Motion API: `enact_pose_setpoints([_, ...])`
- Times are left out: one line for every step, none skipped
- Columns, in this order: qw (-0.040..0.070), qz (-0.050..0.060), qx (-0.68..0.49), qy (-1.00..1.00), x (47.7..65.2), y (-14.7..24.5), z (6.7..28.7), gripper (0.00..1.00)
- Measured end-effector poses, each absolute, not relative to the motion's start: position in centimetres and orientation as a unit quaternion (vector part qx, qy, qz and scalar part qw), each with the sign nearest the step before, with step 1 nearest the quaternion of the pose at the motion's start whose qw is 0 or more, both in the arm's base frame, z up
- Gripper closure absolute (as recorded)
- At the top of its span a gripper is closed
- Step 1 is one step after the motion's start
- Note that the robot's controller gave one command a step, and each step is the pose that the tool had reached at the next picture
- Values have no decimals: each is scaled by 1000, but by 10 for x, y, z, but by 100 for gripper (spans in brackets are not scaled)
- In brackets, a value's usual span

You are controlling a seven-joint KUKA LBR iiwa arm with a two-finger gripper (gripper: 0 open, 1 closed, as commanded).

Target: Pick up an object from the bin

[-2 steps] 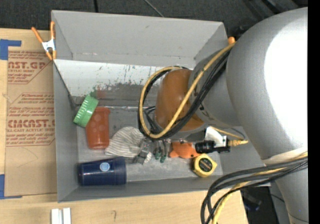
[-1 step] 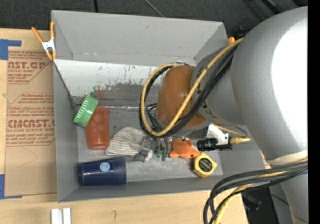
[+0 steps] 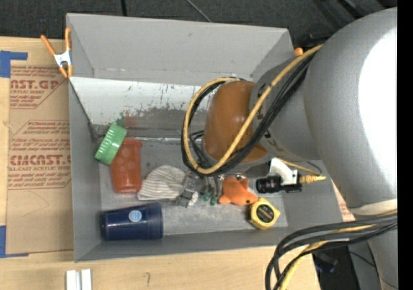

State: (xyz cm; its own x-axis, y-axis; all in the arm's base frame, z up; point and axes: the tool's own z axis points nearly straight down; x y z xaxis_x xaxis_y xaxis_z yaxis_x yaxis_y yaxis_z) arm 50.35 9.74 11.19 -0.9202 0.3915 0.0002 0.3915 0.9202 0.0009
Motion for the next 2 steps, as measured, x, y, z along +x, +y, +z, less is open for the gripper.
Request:
enact_pose_setpoints([1,0,-200,-980,503,97,121,100])
enact_pose_setpoints([0,-1,-200,-980,503,98,129,100])
